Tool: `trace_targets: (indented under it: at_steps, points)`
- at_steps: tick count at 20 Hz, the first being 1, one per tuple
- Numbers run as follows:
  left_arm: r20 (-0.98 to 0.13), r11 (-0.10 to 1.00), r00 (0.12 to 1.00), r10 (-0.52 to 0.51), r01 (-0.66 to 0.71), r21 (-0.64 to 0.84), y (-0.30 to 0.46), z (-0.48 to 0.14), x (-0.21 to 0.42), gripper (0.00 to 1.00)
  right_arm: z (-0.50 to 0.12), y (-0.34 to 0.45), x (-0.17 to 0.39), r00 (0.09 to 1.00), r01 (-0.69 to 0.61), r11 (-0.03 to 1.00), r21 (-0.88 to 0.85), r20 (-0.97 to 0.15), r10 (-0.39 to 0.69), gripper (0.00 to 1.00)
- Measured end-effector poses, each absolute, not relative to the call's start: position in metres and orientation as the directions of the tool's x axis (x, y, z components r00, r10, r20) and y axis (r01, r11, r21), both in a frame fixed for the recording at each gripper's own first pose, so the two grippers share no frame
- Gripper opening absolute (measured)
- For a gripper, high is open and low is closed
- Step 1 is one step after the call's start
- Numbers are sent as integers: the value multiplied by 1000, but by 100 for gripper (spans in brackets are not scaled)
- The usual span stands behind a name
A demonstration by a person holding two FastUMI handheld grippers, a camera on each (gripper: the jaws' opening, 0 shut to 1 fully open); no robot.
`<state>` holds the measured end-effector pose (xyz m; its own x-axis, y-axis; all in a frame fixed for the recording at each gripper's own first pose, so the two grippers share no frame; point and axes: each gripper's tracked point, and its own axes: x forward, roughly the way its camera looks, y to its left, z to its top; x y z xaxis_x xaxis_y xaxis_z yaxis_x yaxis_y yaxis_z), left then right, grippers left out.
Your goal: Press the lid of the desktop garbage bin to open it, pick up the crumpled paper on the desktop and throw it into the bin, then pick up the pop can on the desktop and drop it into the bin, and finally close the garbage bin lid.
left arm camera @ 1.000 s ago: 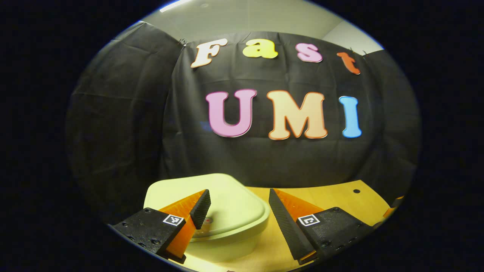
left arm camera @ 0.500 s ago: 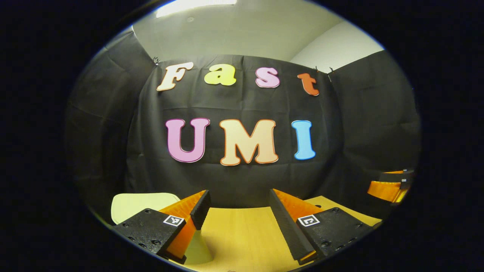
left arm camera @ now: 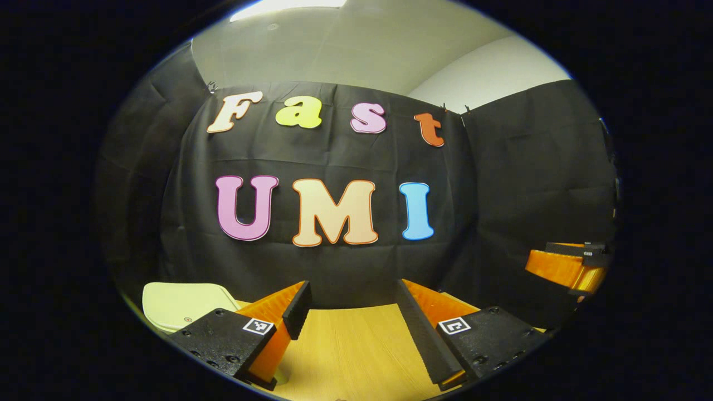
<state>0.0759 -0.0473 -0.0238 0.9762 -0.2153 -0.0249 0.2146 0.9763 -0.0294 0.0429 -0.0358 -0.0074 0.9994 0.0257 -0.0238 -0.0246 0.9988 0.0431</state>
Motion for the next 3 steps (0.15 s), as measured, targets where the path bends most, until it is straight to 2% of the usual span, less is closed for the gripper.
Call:
trace_targets:
  at_steps: [3]
  points:
    - [-38, 976, 975, -217, 217, -9, -43, -26, 75, 92, -4, -38, 44, 1000, -14, 1000, 7, 6, 14, 97]
